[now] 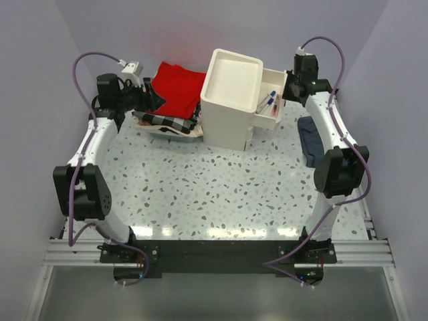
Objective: Sort the stationery into containers
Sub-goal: Move the storage box to the center of the board, then close the drawer in the storage box.
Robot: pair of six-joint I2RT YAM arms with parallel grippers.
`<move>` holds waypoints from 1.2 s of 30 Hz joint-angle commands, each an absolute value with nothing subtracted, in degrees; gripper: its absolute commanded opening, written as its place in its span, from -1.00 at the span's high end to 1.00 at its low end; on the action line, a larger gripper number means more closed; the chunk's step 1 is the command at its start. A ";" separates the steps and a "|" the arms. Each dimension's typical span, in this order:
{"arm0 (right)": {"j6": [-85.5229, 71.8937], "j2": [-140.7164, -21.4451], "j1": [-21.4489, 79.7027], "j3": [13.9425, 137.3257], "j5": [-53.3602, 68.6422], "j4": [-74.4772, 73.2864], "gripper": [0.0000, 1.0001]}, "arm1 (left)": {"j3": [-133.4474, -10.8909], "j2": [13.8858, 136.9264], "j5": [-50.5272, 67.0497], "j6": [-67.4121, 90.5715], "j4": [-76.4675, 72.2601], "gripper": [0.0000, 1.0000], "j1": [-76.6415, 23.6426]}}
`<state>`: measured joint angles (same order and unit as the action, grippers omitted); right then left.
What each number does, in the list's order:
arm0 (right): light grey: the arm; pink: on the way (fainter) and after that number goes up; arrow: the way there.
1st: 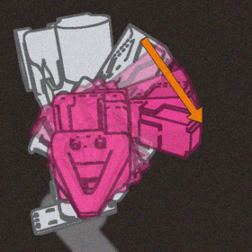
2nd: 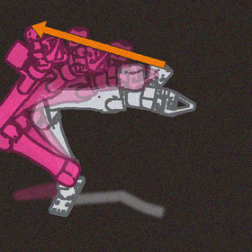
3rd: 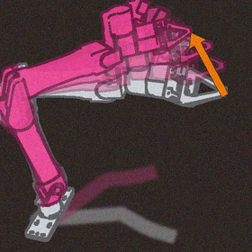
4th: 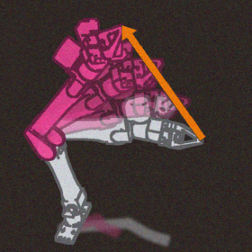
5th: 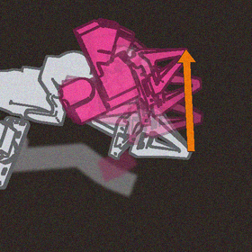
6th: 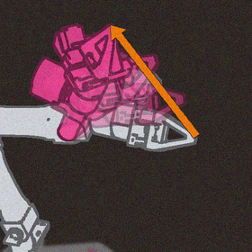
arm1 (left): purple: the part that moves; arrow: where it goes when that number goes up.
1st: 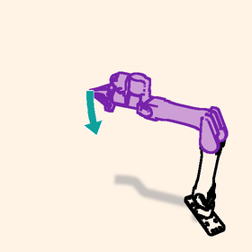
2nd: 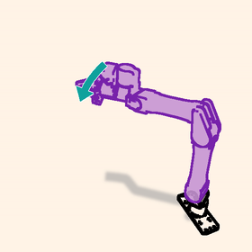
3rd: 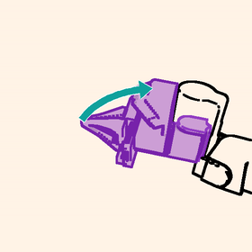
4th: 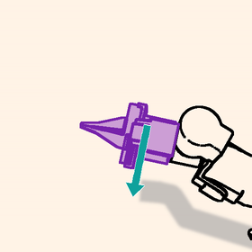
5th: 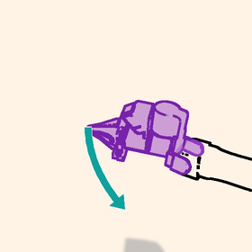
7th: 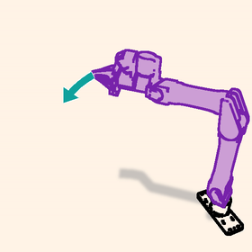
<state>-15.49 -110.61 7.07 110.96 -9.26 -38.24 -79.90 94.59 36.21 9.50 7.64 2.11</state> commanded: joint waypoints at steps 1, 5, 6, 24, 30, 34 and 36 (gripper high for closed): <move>-18.10 -111.36 8.96 112.41 -2.90 -37.88 1.00 | -88.75 101.83 37.35 9.15 3.34 -0.03 -2.89; -18.46 -111.80 9.31 112.76 -2.29 -38.06 1.00 | -97.79 108.88 37.18 7.30 2.99 0.27 -6.58; -18.63 -111.88 9.58 112.68 -2.11 -38.06 1.00 | -99.21 110.20 37.18 6.86 2.99 0.41 -7.20; -25.22 -115.13 16.43 115.76 4.39 -38.23 1.00 | -109.60 119.53 33.84 0.27 5.80 0.85 -19.59; -26.54 -116.54 17.58 114.96 5.18 -38.06 1.00 | -109.86 119.79 32.96 -1.49 5.98 0.91 -21.27; -23.48 -116.37 17.67 116.80 -1.89 -39.55 1.00 | -110.13 119.45 26.41 -2.81 7.47 0.94 -21.88; -21.89 -116.54 16.10 119.00 -4.82 -39.99 1.00 | -109.87 117.52 20.95 -4.56 9.48 0.91 -21.71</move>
